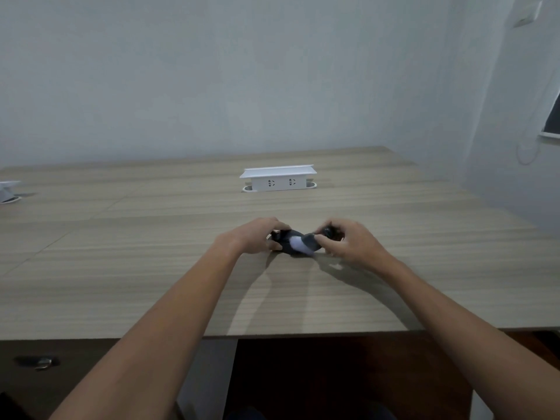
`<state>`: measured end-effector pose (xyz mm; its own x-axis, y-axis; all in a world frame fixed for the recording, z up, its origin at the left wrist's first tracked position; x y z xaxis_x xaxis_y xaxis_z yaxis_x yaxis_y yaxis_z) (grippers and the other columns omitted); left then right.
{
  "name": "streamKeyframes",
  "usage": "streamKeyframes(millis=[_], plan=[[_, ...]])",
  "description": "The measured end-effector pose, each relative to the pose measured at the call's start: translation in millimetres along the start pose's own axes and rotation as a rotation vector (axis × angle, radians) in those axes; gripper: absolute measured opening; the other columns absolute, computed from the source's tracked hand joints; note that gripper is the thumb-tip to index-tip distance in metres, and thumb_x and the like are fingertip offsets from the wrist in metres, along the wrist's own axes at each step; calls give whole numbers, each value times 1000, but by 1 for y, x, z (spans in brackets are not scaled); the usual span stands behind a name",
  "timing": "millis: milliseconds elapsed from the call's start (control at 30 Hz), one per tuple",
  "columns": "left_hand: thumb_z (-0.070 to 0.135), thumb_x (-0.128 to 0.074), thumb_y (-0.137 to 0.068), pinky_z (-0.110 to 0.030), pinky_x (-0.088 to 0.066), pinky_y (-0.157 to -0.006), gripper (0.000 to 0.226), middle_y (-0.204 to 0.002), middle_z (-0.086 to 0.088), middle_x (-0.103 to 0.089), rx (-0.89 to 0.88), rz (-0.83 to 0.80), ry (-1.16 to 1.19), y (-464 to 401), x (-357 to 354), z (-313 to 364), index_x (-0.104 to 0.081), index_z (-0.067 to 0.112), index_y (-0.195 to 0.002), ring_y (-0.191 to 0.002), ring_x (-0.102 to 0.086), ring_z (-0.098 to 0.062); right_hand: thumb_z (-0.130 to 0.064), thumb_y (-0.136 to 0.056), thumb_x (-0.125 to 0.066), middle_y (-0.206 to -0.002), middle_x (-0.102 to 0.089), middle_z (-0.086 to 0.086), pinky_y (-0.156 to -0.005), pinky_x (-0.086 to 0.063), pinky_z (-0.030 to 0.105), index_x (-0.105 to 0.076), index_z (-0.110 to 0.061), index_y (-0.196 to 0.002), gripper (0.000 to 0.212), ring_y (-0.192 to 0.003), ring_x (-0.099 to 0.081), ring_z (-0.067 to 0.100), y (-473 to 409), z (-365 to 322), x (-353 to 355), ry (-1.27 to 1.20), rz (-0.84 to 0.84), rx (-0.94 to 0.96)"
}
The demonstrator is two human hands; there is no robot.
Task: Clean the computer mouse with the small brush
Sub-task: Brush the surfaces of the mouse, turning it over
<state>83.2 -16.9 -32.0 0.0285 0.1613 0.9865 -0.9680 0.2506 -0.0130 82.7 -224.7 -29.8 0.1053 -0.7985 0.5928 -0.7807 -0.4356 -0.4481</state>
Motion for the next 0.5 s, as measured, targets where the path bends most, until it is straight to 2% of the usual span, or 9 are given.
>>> streamKeyframes(millis=[67, 133, 200, 267, 400, 500], plan=[[21, -68, -91, -41, -42, -103, 55, -135, -7, -57, 9, -3, 5, 0, 0, 0, -51, 20, -144, -122, -53, -27, -21, -86, -73, -71, -70, -5, -62, -50, 26, -74, -14, -89, 8, -63, -66, 12, -5, 5, 9, 81, 107, -22], [20, -68, -91, -43, -42, -104, 55, -134, -7, -57, 11, -5, 12, 0, 0, 0, -51, 21, -143, -122, -53, -27, -21, -87, -72, -74, -71, 1, -58, -50, 23, -73, -12, -89, 10, -60, -67, 12, -10, 7, 15, 106, 159, -40], [19, -69, -90, -42, -43, -104, 56, -133, -7, -58, 1, -9, 20, 0, 1, 0, -51, 21, -143, -121, -54, -27, -16, -88, -71, -72, -71, 3, -51, -47, 13, -73, -11, -89, 5, -51, -66, 3, -15, 5, 15, 58, 150, -59], [17, -69, -90, -41, -44, -105, 57, -135, -6, -58, -11, -21, 46, 1, 1, -1, -51, 20, -143, -122, -54, -25, -13, -89, -69, -70, -71, 3, -48, -46, 10, -73, -11, -90, 5, -48, -65, -1, -20, 5, 10, 34, 110, -94], [12, -69, -89, -37, -44, -106, 56, -136, -5, -59, -31, 9, 129, 4, -1, -3, -54, 17, -142, -125, -54, -24, -16, -88, -68, -71, -74, 10, -52, -56, 25, -73, -7, -90, 11, -61, -73, 22, -27, 12, 3, 45, 39, -163], [8, -68, -89, -32, -45, -103, 58, -140, -9, -55, 46, 111, 195, 10, -3, -12, -51, 14, -145, -129, -53, -25, -18, -87, -68, -66, -74, 8, -54, -57, 30, -73, -8, -88, 12, -57, -70, 17, -26, 15, 2, 23, 25, -190]])
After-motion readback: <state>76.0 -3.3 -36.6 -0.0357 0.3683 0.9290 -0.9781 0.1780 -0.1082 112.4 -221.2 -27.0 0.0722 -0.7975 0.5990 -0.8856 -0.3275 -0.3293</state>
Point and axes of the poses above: each hand's wrist, its own y-axis away from the middle knuckle, its own x-axis out of the back of the hand, z = x × y, the point moved 6 cm from there along -y, towards the middle knuckle
